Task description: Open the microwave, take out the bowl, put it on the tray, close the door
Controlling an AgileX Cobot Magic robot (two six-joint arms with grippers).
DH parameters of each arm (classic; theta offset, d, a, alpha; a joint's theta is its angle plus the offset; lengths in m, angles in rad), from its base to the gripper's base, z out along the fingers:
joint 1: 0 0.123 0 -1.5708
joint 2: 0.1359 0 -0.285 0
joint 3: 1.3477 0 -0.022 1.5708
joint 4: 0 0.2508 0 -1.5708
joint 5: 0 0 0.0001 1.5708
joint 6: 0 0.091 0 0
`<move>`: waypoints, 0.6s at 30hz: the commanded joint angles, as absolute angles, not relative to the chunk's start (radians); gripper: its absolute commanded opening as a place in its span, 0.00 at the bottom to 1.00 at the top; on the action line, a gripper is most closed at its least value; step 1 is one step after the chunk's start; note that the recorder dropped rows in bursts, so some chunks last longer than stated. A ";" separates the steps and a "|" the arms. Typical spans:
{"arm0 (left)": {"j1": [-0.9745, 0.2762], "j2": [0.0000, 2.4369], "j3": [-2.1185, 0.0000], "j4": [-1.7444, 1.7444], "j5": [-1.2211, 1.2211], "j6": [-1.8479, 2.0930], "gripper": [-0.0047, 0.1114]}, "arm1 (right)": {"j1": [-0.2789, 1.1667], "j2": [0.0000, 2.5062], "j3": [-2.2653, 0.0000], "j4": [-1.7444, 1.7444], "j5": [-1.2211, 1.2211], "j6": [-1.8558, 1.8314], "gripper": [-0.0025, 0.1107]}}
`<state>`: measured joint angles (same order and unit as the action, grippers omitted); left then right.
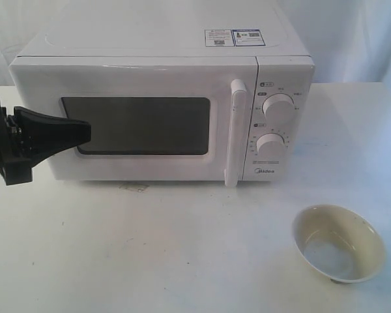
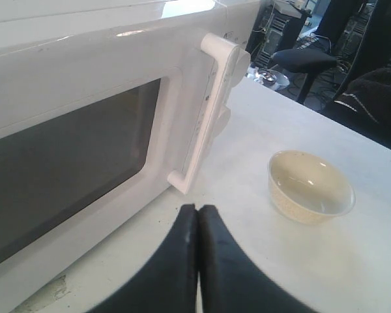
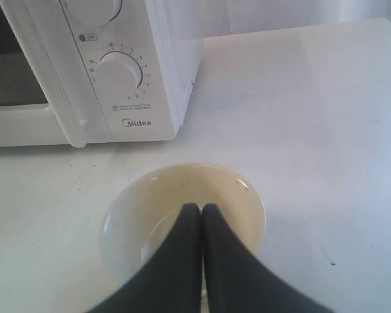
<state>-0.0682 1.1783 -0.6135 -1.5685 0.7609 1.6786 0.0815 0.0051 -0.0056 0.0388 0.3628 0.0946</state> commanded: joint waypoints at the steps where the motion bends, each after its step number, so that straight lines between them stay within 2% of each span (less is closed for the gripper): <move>1: -0.071 1.176 -0.619 -1.578 0.774 1.678 0.04 | 0.077 0.000 0.000 0.029 0.352 0.098 0.02; 13: -0.071 1.176 -0.619 -1.569 0.771 1.678 0.04 | 0.077 0.000 0.000 0.029 0.352 0.109 0.02; 18: -0.071 1.093 -0.619 -1.548 0.754 1.648 0.04 | 0.077 0.000 0.000 0.029 0.352 0.109 0.02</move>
